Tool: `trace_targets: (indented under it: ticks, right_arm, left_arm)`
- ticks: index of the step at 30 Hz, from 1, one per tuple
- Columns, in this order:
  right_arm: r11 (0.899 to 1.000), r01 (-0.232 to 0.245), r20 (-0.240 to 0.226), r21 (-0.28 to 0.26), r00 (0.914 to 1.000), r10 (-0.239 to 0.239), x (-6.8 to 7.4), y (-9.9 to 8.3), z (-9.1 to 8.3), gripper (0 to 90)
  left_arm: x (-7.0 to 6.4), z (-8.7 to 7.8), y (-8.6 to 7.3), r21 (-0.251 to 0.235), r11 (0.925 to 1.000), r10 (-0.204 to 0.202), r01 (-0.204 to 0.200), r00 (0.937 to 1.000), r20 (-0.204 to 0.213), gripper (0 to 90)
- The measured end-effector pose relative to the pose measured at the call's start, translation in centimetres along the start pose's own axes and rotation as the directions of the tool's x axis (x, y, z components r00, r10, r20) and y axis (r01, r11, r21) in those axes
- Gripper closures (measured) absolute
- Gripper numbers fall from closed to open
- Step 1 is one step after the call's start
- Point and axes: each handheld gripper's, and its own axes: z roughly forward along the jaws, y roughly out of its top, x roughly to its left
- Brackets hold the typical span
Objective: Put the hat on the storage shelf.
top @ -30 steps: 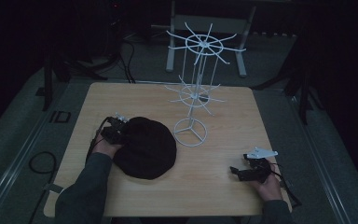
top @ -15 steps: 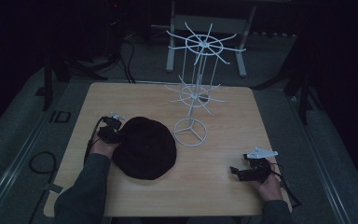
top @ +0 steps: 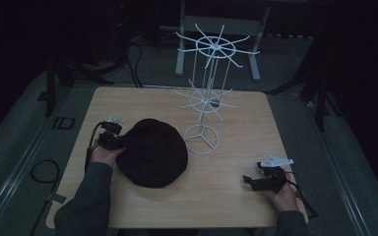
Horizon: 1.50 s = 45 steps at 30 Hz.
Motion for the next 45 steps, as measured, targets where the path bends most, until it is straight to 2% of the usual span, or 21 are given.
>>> trace_targets:
  ticks: [2,6,10,23,35,40,45]
  right_arm:
    - [1.0,0.0,0.0,0.0,1.0,0.0,0.0,0.0,0.0,14.0]
    - [1.0,0.0,0.0,0.0,1.0,0.0,0.0,0.0,0.0,14.0]
    - [1.0,0.0,0.0,0.0,1.0,0.0,0.0,0.0,0.0,14.0]
    - [1.0,0.0,0.0,0.0,1.0,0.0,0.0,0.0,0.0,14.0]
    - [1.0,0.0,0.0,0.0,1.0,0.0,0.0,0.0,0.0,14.0]
    - [1.0,0.0,0.0,0.0,1.0,0.0,0.0,0.0,0.0,14.0]
    - [1.0,0.0,0.0,0.0,1.0,0.0,0.0,0.0,0.0,14.0]
  left_arm:
    - [0.1,-0.5,0.2,-0.021,0.9997,-0.011,0.012,0.9997,0.022,77.4]
    - [0.1,-1.1,0.4,-0.038,0.9992,-0.014,0.015,0.9995,0.03,77.4]
    - [0.3,-1.6,0.5,-0.055,0.9977,-0.036,0.039,0.998,0.052,77.3]
    - [1.1,-3.3,0.8,-0.102,0.9911,-0.078,0.086,0.9938,0.08,77.1]
    - [1.9,-5.2,1.0,-0.157,0.9778,-0.12,0.139,0.9852,0.122,76.9]
    - [2.2,-5.7,1.0,-0.178,0.9696,-0.142,0.168,0.9782,0.151,76.9]
    - [2.4,-6.1,0.9,-0.192,0.9635,-0.156,0.187,0.974,0.164,76.8]
